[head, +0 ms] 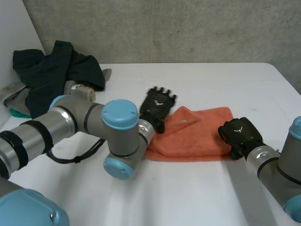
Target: Fold the laundry.
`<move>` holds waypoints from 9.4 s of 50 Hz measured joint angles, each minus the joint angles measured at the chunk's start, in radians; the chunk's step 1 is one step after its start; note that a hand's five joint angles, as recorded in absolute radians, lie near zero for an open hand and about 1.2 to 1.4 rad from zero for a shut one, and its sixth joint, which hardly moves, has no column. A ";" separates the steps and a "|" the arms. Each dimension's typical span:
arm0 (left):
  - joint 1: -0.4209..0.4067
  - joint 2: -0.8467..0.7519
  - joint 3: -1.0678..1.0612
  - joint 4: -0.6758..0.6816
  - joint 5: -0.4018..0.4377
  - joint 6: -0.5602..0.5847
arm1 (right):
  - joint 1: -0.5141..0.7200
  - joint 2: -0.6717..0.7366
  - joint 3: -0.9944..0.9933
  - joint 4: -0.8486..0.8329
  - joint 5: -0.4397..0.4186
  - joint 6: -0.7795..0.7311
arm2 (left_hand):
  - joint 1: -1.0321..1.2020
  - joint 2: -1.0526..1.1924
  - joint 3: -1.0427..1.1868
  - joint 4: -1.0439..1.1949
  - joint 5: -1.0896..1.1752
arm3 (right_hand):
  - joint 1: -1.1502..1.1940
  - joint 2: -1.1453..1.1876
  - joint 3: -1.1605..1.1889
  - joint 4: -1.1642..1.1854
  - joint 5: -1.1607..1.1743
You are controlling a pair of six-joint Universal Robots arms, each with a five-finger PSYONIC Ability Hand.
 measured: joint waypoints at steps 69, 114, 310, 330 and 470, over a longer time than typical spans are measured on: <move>0.025 0.242 -0.175 -0.284 0.044 -0.241 | 0.211 0.210 -0.616 0.497 0.024 0.461 | -0.053 -0.054 -0.050 -0.061 -0.049 | -0.631 -0.650 -0.651 -0.640 -0.623; 0.206 0.618 -0.286 -0.373 0.710 -0.347 | 0.200 0.087 -0.165 0.175 0.047 0.613 | -0.053 -0.054 -0.050 -0.063 -0.052 | -0.638 -0.650 -0.651 -0.640 -0.624; 0.158 0.685 -0.400 0.565 0.087 -0.032 | -0.041 -0.385 0.004 0.136 -0.049 0.112 | 0.899 0.930 0.927 0.929 0.857 | -0.629 -0.650 -0.648 -0.637 -0.624; -0.131 0.381 -0.400 0.176 0.618 -0.332 | -0.218 -0.415 -0.040 0.134 -0.061 0.126 | -0.026 -0.001 0.001 -0.013 -0.025 | -0.629 -0.650 -0.648 -0.637 -0.624; 0.394 0.050 0.406 0.118 0.387 -0.269 | 0.265 0.436 -1.333 0.178 0.324 0.088 | -0.063 -0.060 -0.052 -0.067 -0.049 | -0.627 -0.646 -0.647 -0.637 -0.622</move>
